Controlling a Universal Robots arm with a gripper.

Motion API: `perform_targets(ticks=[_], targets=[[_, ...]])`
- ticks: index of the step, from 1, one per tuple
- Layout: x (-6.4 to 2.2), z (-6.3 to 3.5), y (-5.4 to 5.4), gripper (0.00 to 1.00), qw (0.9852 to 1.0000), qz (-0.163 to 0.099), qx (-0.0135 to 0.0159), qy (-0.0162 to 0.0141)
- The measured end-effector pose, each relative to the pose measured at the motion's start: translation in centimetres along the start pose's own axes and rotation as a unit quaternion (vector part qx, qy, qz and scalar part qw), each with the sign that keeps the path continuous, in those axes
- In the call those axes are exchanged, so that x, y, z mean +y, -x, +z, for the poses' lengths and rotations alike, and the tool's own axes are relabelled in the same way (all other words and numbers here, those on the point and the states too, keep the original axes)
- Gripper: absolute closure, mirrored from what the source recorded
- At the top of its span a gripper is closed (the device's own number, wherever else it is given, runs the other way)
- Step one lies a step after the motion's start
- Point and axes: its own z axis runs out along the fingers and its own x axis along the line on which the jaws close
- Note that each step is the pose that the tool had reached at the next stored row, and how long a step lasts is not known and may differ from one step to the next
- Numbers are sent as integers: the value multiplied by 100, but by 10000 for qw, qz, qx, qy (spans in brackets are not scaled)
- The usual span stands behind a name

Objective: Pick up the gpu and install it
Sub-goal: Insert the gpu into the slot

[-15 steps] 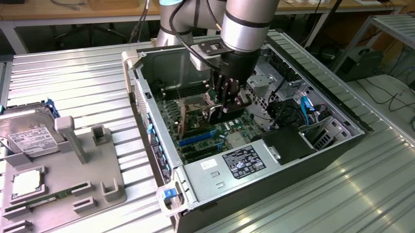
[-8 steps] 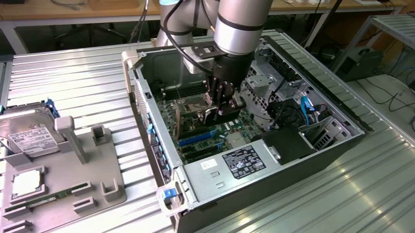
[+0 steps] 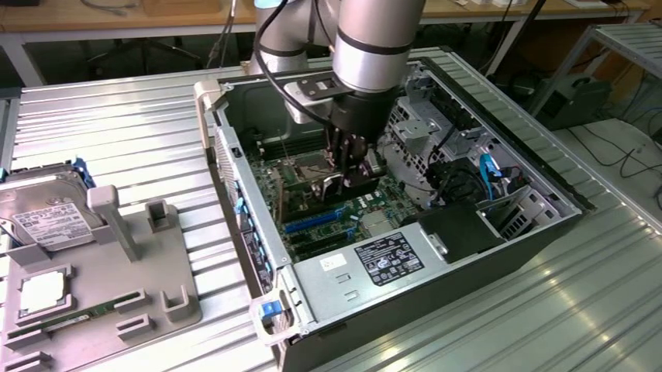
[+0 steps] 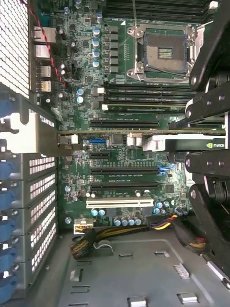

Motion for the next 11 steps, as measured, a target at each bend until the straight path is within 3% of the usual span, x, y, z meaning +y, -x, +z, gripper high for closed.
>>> perform_targets(ticks=[3, 11], targets=[[13, 10, 0, 73, 10000, 1, 1, -33], [74, 44, 0, 73, 10000, 1, 0, -37]])
